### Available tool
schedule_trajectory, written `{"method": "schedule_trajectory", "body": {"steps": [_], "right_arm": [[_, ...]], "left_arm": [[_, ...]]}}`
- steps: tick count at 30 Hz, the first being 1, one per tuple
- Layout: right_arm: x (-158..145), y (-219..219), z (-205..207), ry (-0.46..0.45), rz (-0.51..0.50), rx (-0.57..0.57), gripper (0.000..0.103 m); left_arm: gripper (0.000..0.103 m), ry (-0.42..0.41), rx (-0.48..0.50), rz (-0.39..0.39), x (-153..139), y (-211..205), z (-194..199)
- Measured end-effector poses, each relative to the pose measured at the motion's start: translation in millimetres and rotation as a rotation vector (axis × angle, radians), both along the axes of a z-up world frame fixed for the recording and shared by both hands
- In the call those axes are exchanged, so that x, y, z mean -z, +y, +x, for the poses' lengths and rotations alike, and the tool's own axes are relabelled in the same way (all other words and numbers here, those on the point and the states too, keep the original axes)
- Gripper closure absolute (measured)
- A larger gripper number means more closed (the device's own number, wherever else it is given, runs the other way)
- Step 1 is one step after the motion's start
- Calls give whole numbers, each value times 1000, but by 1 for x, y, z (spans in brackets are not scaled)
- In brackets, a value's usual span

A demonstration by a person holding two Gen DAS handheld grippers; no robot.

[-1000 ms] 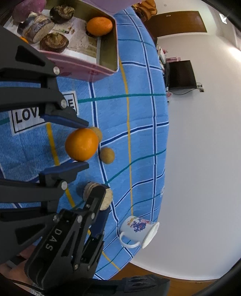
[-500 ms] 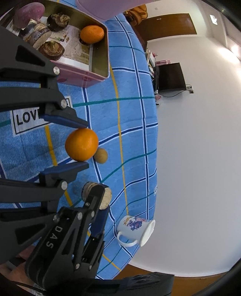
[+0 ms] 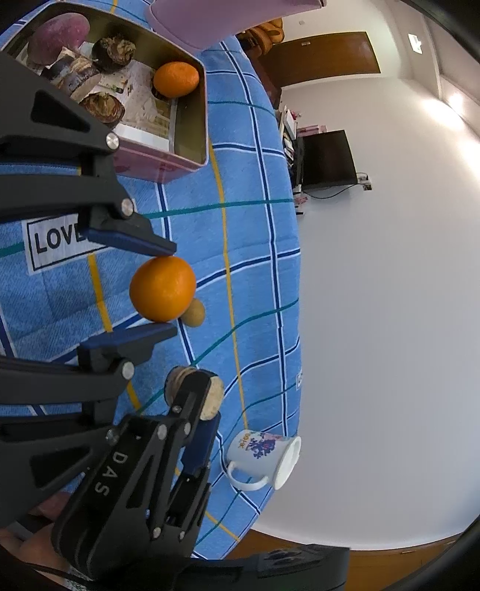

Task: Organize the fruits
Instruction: 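Lift the orange with the left tool while the right tool holds the taro slice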

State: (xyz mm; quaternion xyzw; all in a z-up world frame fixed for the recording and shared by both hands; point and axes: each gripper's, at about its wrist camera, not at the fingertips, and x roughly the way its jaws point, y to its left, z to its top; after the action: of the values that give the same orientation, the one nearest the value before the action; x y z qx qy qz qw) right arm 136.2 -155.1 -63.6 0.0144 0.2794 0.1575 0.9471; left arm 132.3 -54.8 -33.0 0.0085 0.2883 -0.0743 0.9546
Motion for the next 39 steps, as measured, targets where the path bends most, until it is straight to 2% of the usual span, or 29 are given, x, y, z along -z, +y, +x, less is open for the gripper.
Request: {"method": "schedule_trajectory", "body": {"steps": [24, 29, 31, 39], "right_arm": [[-6, 2, -14, -85, -4, -7, 66], [-3, -3, -8, -40, 21, -8, 66], [1, -3, -2, 7, 16, -18, 66], [12, 4, 9, 98, -65, 4, 49]], "left_arm": [[64, -55, -20, -14, -4, 4, -13], [64, -55, -26, -22, -5, 6, -13], [64, -57, -31, -28, -6, 7, -14], [64, -54, -49, -55, -6, 14, -14]]}}
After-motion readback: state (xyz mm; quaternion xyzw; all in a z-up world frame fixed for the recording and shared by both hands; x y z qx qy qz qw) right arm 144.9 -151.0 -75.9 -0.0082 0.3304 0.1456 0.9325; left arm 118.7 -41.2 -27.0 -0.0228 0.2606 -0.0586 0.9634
